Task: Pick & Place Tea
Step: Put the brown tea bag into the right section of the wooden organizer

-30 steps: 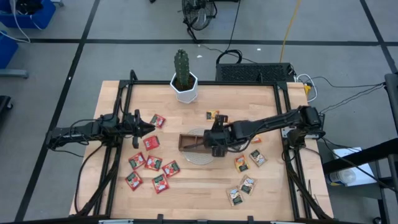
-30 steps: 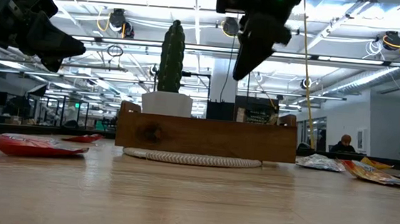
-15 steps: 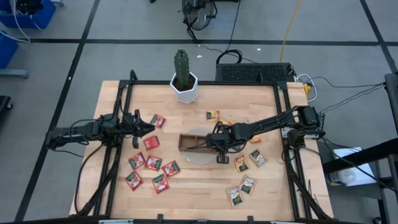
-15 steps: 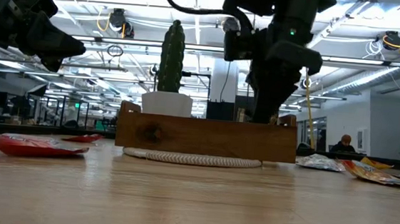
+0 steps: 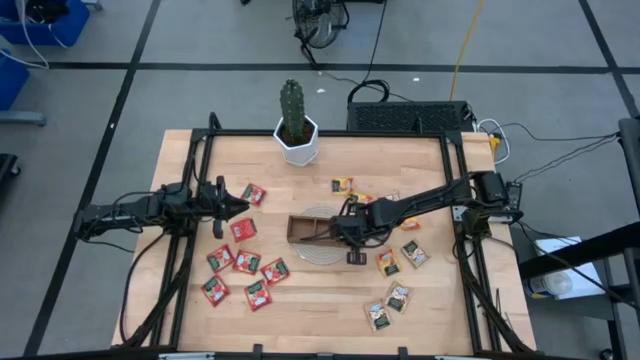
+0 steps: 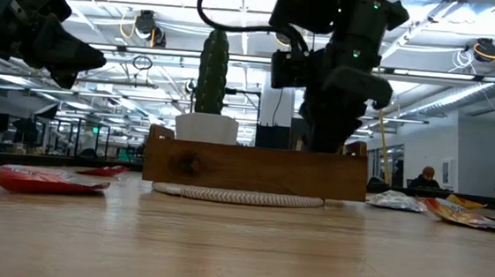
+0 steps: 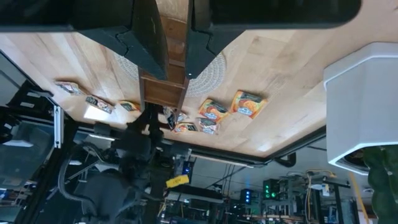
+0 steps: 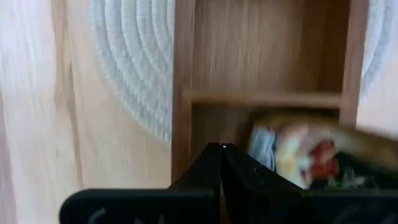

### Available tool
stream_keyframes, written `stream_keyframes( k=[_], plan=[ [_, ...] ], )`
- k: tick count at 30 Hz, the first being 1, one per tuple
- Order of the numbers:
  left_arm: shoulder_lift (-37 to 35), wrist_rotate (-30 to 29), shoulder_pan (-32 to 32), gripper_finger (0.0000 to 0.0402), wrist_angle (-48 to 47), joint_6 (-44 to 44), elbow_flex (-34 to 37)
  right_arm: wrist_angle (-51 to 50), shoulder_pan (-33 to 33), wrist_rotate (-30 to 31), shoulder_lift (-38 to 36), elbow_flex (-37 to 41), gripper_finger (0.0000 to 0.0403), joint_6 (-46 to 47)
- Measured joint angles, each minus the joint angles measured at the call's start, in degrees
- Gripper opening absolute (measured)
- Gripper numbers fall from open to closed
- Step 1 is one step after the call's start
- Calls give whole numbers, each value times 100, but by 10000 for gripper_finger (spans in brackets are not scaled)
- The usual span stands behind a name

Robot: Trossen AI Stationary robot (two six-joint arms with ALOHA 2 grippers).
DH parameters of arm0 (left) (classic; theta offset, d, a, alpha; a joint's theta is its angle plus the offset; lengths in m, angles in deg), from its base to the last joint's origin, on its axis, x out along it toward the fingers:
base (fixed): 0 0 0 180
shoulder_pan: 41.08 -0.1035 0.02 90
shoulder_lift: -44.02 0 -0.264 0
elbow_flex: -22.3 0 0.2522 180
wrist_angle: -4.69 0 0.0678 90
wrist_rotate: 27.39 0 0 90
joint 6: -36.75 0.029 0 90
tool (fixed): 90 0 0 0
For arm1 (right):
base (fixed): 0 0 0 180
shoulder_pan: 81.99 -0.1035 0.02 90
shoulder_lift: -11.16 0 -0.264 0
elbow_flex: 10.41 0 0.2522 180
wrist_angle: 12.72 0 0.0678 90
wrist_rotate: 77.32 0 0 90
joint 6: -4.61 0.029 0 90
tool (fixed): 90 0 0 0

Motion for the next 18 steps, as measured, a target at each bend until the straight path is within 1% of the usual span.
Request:
stream_keyframes(
  k=[2, 11, 18],
  plan=[
    [-1, 2, 0, 58, 2, 0, 1, 52, 2, -75, 31, -15, 0, 22],
    [-1, 2, 0, 58, 2, -2, 0, -138, 2, 23, 389, -38, 0, -168],
    [0, 2, 0, 58, 0, 0, 0, -308, -24, 763, 450, -39, 0, -276]
  ],
)
